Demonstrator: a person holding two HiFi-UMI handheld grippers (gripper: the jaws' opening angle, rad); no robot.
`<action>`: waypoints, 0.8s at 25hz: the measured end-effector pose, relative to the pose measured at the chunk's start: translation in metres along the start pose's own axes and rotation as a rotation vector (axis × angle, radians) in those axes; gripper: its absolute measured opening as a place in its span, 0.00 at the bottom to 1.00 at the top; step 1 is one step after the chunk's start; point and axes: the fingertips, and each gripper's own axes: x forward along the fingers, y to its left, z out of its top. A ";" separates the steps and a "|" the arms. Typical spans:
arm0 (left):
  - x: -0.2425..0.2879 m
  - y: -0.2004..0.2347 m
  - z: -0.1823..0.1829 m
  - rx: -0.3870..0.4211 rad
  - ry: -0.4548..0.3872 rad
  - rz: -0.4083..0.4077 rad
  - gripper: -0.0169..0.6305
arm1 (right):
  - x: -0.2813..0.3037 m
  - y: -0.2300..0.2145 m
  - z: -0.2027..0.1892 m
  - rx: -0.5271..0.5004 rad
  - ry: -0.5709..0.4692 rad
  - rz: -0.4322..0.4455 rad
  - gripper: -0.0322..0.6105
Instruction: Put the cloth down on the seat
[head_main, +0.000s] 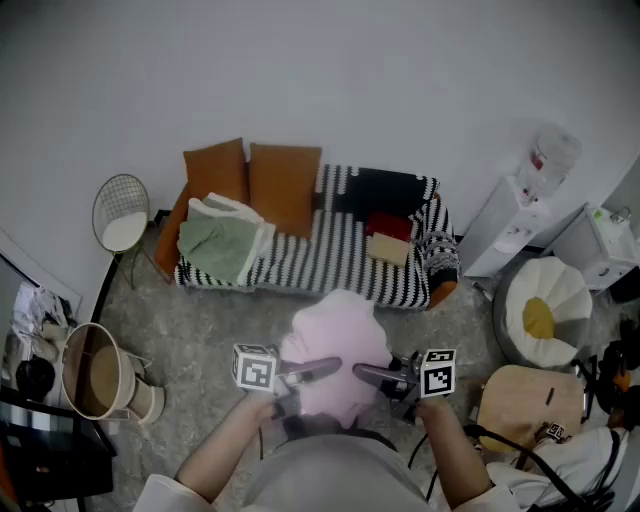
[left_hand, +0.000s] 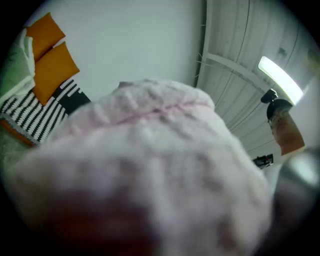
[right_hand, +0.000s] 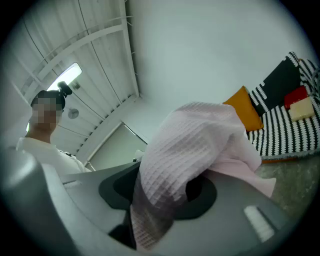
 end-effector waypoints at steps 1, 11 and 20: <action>-0.001 -0.001 -0.001 -0.002 -0.001 -0.003 0.33 | 0.001 0.001 -0.001 0.001 -0.001 0.001 0.33; -0.003 0.001 -0.002 -0.010 -0.006 -0.005 0.33 | 0.002 -0.001 -0.003 0.011 -0.003 0.000 0.33; 0.007 0.006 -0.002 -0.015 -0.015 0.007 0.33 | -0.005 -0.008 0.000 0.048 0.017 0.015 0.33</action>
